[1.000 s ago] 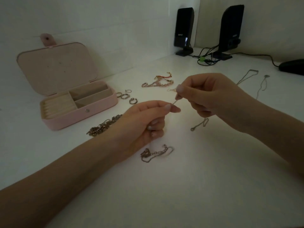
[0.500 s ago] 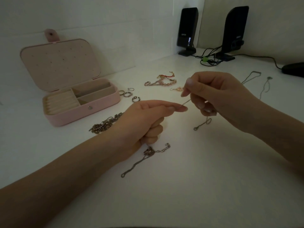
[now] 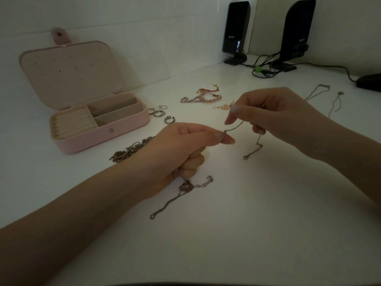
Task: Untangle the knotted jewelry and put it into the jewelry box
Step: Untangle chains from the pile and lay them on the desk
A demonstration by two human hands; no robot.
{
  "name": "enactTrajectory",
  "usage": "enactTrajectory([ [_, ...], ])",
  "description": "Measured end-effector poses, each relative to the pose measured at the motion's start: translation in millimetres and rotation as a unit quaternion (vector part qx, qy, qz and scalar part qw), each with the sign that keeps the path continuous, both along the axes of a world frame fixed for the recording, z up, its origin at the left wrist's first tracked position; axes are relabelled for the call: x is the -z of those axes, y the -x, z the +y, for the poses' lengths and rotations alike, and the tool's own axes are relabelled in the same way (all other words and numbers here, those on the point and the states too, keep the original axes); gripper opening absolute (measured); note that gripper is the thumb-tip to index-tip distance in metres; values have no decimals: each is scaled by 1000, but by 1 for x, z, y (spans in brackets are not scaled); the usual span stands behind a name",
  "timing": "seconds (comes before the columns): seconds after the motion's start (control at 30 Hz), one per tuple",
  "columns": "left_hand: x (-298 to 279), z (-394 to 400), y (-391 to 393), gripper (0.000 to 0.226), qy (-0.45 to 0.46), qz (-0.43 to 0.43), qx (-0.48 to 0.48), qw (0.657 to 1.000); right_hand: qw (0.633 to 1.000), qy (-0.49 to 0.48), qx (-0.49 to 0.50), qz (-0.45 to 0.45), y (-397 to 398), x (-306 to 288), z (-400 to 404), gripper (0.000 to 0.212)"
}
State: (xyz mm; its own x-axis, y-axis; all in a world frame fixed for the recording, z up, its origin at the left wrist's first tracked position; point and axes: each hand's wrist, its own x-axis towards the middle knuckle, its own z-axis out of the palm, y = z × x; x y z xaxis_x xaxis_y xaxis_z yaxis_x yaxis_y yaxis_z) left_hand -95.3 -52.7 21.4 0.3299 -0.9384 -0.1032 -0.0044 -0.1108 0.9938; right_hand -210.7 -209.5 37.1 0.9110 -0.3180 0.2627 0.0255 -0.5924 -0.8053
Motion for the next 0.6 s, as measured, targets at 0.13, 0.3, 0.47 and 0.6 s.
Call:
enactTrajectory([
  [0.13, 3, 0, 0, 16, 14, -9, -27, 1000, 999, 33, -20, 21, 1, 1, -6, 16],
  [0.3, 5, 1, 3, 20, 24, -41, -61, 997, 996, 79, -34, 8, 2, 3, -4, 13],
  [0.47, 4, 1, 6, 17, 25, -79, -71, 994, 986, 159, -4, -38, 1, 4, -3, 16],
  [0.6, 7, 0, 5, 18, 34, -77, -93, 992, 982, 181, -7, -58, 1, 4, 0, 13],
])
